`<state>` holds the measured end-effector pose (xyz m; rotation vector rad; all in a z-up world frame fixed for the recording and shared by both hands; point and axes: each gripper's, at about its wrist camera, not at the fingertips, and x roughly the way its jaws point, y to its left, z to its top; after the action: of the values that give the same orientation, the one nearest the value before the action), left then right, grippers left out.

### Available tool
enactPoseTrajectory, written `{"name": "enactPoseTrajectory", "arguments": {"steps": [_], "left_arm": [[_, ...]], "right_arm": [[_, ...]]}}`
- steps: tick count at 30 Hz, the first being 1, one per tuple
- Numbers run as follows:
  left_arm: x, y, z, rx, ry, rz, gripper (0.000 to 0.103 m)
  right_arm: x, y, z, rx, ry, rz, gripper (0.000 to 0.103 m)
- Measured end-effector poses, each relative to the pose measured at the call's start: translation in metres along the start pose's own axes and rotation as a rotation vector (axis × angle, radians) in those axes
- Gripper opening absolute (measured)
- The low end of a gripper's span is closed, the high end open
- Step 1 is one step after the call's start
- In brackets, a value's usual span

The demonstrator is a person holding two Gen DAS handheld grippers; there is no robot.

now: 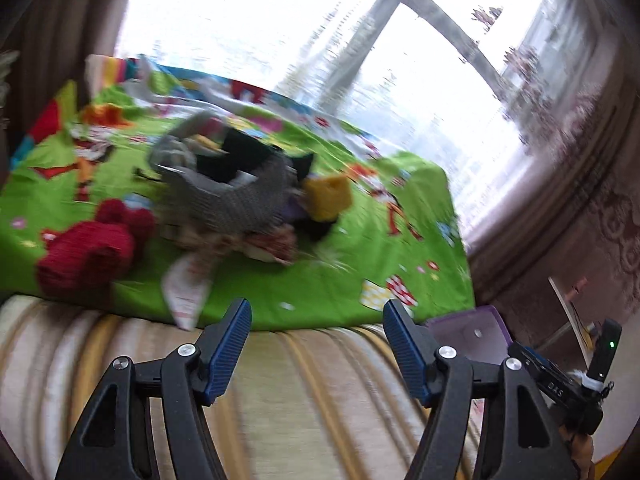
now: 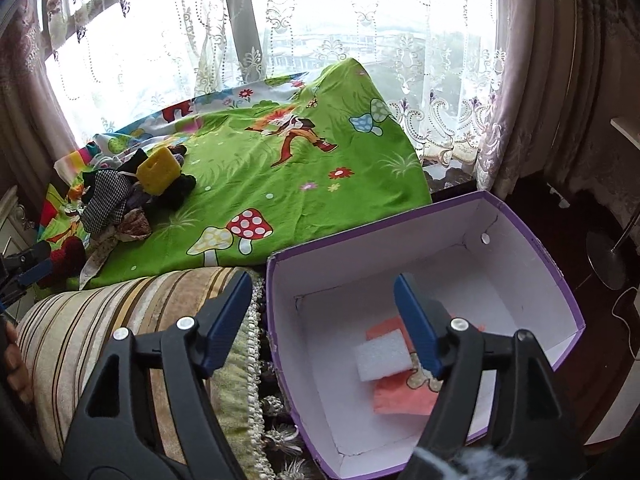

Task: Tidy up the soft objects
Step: 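Move both open tools back over the pile on the bed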

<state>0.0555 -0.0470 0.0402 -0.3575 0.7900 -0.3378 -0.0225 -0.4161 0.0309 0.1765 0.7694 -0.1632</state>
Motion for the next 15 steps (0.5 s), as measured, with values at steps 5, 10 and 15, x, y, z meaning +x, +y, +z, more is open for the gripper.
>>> {"name": "enactPoseTrajectory", "arguments": {"steps": [5, 10, 15], "left_arm": [[-0.022, 0.055, 0.027, -0.102, -0.068, 0.11, 0.072], [-0.017, 0.101, 0.04, -0.183, -0.012, 0.221, 0.072], [0.001, 0.134, 0.049, -0.226, 0.084, 0.298, 0.072]], "right_arm": [[0.002, 0.021, 0.007, -0.069, -0.009, 0.009, 0.083], [0.006, 0.046, 0.017, -0.115, -0.006, 0.045, 0.087], [0.016, 0.073, 0.028, -0.171, 0.0, 0.081, 0.089]]}}
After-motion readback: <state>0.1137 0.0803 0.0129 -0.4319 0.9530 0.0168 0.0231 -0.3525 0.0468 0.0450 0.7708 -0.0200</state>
